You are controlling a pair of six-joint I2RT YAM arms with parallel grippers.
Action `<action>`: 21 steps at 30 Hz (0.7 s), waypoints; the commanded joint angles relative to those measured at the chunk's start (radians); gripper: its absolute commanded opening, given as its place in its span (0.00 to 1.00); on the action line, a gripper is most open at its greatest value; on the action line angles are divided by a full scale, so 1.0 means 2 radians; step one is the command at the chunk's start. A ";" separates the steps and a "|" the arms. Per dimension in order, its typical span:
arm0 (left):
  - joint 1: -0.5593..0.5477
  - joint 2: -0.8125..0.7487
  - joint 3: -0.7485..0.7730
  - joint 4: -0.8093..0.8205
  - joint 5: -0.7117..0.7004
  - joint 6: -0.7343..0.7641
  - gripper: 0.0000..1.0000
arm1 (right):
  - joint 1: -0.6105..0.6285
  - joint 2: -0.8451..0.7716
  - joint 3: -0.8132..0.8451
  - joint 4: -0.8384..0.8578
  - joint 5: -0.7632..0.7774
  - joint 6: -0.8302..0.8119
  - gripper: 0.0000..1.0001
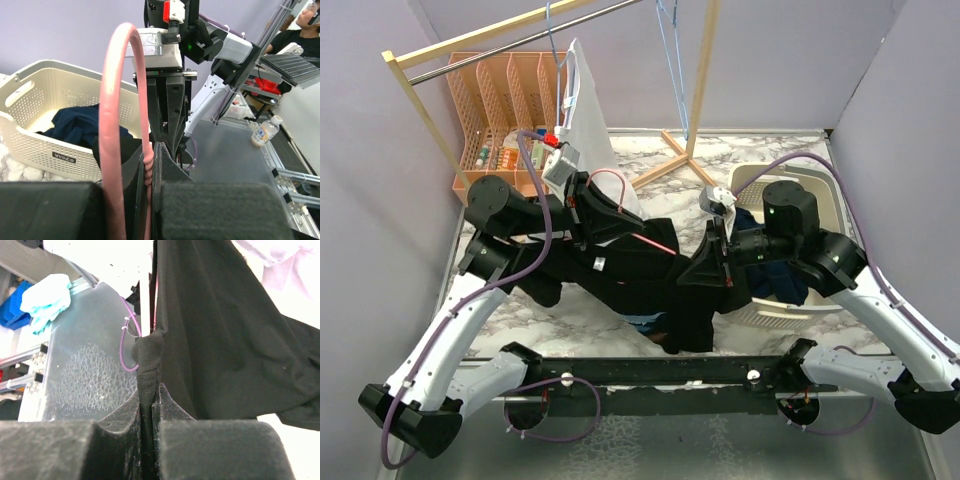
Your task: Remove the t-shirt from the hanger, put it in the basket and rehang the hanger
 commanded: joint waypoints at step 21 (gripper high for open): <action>-0.003 -0.084 0.180 -0.354 -0.186 0.237 0.00 | 0.001 -0.080 -0.039 -0.017 0.301 0.056 0.01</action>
